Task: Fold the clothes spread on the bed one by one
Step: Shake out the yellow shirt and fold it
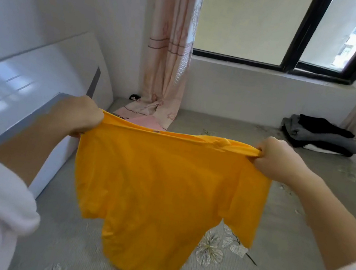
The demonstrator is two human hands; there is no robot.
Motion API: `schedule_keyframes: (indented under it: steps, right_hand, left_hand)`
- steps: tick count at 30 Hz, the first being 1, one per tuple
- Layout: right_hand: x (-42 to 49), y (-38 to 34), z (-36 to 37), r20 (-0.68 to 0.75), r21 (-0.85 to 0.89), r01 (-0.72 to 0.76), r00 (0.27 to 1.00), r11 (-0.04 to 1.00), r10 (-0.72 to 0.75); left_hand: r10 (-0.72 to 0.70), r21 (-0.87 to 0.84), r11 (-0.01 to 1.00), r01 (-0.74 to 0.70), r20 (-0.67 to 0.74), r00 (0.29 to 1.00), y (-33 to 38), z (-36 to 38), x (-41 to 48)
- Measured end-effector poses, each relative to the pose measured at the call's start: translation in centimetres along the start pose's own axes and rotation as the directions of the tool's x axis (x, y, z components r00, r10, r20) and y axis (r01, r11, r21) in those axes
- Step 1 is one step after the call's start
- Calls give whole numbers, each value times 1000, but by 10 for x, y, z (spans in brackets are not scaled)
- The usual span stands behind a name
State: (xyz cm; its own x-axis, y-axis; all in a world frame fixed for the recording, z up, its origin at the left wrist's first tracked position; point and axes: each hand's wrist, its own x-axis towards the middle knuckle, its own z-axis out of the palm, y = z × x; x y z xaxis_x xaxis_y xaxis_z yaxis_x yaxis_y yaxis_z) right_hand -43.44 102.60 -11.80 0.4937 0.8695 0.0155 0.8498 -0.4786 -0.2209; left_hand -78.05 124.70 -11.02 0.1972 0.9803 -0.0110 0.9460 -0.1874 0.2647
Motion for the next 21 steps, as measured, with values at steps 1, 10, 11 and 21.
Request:
schedule_keyframes:
  steps: [1,10,11,21]
  right_hand:
    - [5,-2,1,-4,-35,-28,1000,999,28]
    - [70,-42,49,315,850,-455,843,266,437]
    - [75,-42,49,223,886,-377,857,270,466]
    - [26,-17,60,-505,645,168,826,745,251]
  left_hand:
    - [-62,-124,990,69,59,996,0,-2,3]
    - [-129,-807,503,308,283,951,35,25,27]
    - [-129,-839,473,270,237,963,36,24,32]
    - [-87,-856,476,-201,-274,958,15,65,-3]
